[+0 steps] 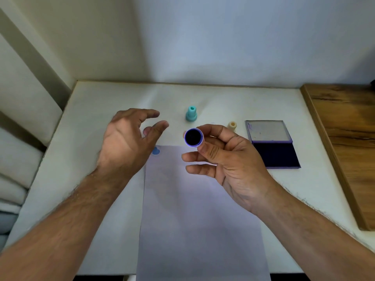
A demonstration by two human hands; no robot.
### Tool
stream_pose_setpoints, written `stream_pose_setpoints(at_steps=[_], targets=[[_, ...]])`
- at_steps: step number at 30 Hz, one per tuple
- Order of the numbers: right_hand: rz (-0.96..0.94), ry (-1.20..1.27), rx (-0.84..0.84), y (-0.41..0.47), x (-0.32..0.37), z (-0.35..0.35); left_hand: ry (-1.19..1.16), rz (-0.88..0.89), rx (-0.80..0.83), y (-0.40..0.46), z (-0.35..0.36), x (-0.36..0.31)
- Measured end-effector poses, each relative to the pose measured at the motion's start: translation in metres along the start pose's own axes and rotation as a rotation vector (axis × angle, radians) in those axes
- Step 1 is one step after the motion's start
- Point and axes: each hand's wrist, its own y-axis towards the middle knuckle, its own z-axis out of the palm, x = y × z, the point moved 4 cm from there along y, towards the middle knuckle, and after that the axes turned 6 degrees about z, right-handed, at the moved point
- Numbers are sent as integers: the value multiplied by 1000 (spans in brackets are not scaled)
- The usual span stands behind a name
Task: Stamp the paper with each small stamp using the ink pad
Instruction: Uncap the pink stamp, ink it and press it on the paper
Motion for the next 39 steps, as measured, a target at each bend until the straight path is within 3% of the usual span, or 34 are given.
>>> stream_pose_setpoints(at_steps=[5,10,14,18,22,30,35,39], targets=[[16,-6,-74,-9,0,-9,-68,66,-10,-7,0,-21],[-28,-91,-320,-21,13,-39,-117,149,54,-12,9,-45],[-165,-501,-555,-30,29,-72,-158,217,117,-16,17,-66],[-327,-1151,-723,-44,46,-90,-122,263,202,-21,27,-75],[-274,-1279,-847,-51,58,-110,-155,359,204,-22,30,-73],[-77,-1337,-799,-43,47,-113,-201,399,215,-22,34,-70],[247,-1212,-635,-27,42,-124,-201,384,222,-23,33,-64],[151,-1384,-725,-27,46,-122,-214,346,204,-22,30,-59]])
